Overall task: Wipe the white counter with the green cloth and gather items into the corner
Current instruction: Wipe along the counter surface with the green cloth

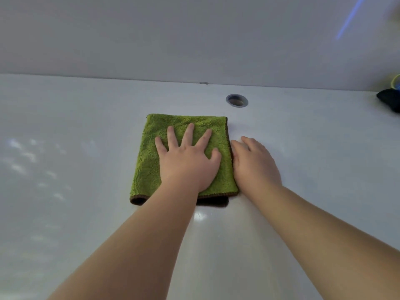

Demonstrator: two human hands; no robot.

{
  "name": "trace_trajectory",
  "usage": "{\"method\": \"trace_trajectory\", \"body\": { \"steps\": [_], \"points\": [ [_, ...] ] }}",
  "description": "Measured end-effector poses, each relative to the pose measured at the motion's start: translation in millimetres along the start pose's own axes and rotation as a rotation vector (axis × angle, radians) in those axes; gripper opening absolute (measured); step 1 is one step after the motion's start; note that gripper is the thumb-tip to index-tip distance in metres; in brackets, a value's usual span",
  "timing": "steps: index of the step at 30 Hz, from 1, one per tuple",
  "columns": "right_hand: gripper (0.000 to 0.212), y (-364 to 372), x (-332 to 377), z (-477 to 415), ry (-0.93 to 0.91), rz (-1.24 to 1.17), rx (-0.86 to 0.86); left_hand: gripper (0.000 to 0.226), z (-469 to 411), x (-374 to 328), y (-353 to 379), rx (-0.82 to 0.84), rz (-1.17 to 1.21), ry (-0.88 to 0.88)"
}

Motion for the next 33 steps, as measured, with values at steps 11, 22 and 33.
{"method": "trace_trajectory", "body": {
  "steps": [11,22,33],
  "points": [
    [0.035,-12,34,37,-0.096,-0.042,-0.051,0.066,121,49,-5,0.005,0.033,-0.077],
    [0.050,-13,39,35,-0.123,0.017,-0.039,0.075,191,54,-10,-0.012,0.045,-0.148],
    [0.041,1,46,-18,-0.160,0.017,-0.048,0.073,129,55,-12,0.008,0.067,-0.217]
  ]
}}
Point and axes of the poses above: each hand's wrist, its own z-axis away from the middle knuckle, its own y-axis out of the palm, x = y × z, the point moved 4 cm from there along -z, towards the middle knuckle, and after that the axes turned 13 degrees about -y, right-handed, at the moved point
